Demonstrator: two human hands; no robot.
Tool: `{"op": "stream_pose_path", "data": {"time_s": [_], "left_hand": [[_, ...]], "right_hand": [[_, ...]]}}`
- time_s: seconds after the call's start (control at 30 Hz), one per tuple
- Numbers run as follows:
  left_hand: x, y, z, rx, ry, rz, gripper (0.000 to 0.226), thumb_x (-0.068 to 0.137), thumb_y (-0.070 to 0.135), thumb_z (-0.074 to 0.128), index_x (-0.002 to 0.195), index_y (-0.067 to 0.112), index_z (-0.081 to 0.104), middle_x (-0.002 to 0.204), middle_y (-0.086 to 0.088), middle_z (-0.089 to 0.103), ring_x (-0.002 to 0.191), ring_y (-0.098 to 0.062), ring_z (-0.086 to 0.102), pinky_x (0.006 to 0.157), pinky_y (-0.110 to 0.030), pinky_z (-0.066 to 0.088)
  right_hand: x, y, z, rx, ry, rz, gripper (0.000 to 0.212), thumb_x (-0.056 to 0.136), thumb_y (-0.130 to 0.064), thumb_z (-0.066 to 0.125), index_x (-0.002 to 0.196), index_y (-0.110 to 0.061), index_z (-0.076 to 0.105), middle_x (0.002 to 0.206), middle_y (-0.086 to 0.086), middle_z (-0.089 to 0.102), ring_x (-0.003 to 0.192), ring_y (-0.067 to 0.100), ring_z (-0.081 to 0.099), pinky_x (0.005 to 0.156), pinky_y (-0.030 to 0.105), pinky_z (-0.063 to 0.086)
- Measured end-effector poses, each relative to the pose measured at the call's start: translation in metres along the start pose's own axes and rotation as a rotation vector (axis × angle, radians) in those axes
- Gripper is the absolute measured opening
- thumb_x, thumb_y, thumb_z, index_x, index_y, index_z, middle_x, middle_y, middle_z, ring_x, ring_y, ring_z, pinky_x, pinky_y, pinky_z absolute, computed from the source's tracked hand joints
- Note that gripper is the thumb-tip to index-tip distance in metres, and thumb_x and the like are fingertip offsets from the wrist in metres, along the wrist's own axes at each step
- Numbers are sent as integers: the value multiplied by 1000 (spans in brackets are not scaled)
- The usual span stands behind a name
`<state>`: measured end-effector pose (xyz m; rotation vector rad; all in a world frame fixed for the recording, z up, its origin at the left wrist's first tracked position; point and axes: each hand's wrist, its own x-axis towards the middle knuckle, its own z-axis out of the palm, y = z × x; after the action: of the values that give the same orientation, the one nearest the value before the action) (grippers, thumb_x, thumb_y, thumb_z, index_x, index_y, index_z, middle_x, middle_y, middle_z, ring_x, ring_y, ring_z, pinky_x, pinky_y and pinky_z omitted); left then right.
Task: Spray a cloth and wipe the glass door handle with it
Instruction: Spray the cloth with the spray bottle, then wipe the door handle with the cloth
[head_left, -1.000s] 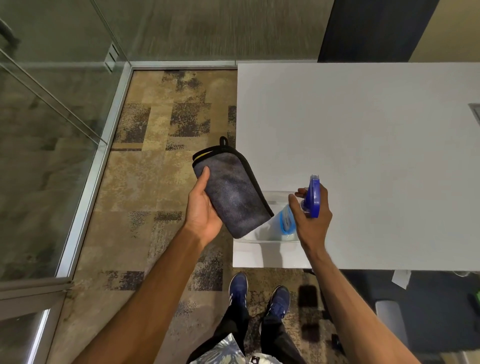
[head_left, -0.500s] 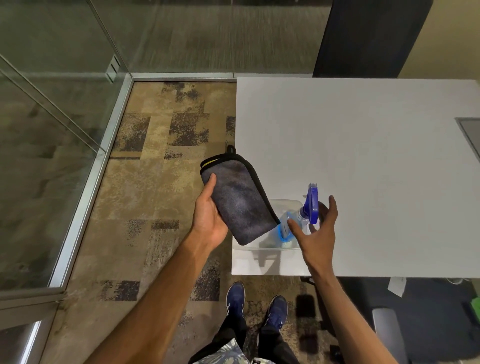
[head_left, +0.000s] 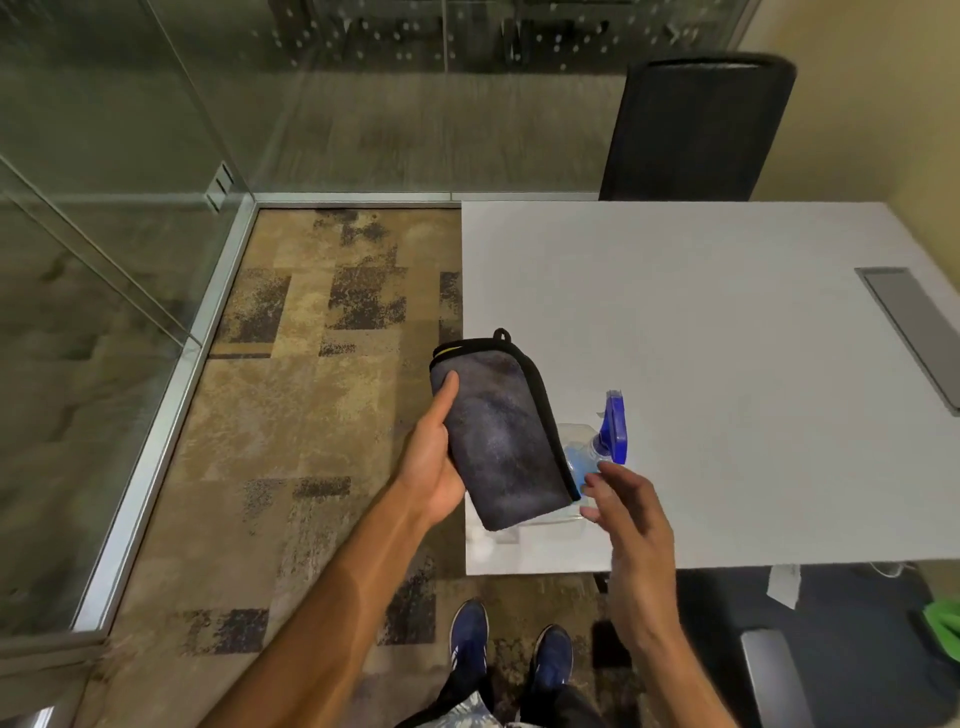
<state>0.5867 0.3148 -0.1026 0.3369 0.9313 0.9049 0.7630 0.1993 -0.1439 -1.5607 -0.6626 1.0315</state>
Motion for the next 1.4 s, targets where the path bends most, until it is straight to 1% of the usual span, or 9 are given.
{"op": "stream_pose_path", "data": {"time_s": [0.07, 0.17, 0.5, 0.6, 0.7, 0.8, 0.9, 1.1, 1.4], "left_hand": [[-10, 2, 3, 21, -21, -10, 57, 102, 52, 50, 136, 8, 61, 130, -14, 71, 122, -25, 68, 96, -39, 53], [-28, 4, 5, 9, -33, 0, 56, 103, 52, 48, 135, 8, 61, 128, -14, 72, 119, -25, 70, 95, -39, 55], [-93, 18, -22, -168, 96, 286, 41, 107, 27, 50, 137, 1, 59, 136, -20, 66, 129, -33, 62, 105, -42, 55], [-119, 13, -32, -198, 151, 378, 41, 107, 25, 49, 137, -1, 59, 136, -22, 66, 125, -32, 65, 101, -39, 57], [-148, 3, -41, -223, 218, 428, 42, 106, 26, 51, 138, 0, 58, 139, -23, 63, 130, -34, 61, 111, -45, 50], [-176, -6, -59, -257, 298, 506, 44, 105, 25, 54, 142, 1, 55, 143, -24, 59, 136, -38, 55, 119, -51, 40], [-211, -7, -80, -271, 392, 605, 47, 103, 25, 57, 145, 1, 52, 145, -25, 58, 137, -39, 53, 119, -52, 40], [-290, 1, -120, -339, 553, 772, 30, 102, 12, 53, 129, 8, 64, 130, -18, 70, 117, -30, 67, 101, -41, 56], [-395, 12, -207, -471, 716, 893, 31, 103, 9, 53, 132, 2, 61, 128, -23, 70, 122, -37, 66, 97, -43, 59]], "right_hand": [[1, -11, 10, 40, -184, 71, 41, 88, -40, 67, 128, -29, 63, 112, -24, 71, 113, 4, 67, 93, 28, 55], [0, -27, 21, 103, -373, 178, 47, 87, -40, 74, 128, -20, 64, 120, -4, 74, 115, 17, 70, 92, 37, 59], [-20, -67, 40, 48, -686, 148, 34, 84, -22, 72, 117, -11, 71, 111, 8, 78, 104, 32, 74, 89, 50, 60], [-30, -73, 46, 72, -852, 171, 33, 78, -27, 84, 104, -10, 74, 105, 10, 78, 98, 30, 74, 82, 40, 60], [-42, -78, 59, 142, -1025, 245, 57, 64, -41, 92, 95, -1, 66, 94, 15, 68, 91, 26, 67, 76, 34, 52], [-60, -80, 82, 135, -1127, 309, 57, 80, -34, 83, 114, 5, 60, 114, 23, 69, 106, 34, 67, 88, 43, 54], [-86, -81, 108, 94, -1224, 324, 34, 94, -22, 66, 124, -7, 64, 122, 17, 73, 111, 32, 71, 83, 37, 61], [-149, -80, 162, 38, -1422, 373, 30, 92, -12, 61, 121, -7, 68, 118, 20, 75, 101, 28, 75, 78, 35, 64], [-263, -65, 260, -37, -1684, 461, 44, 88, -15, 68, 131, -7, 63, 127, 22, 70, 118, 39, 67, 98, 49, 55]]}}
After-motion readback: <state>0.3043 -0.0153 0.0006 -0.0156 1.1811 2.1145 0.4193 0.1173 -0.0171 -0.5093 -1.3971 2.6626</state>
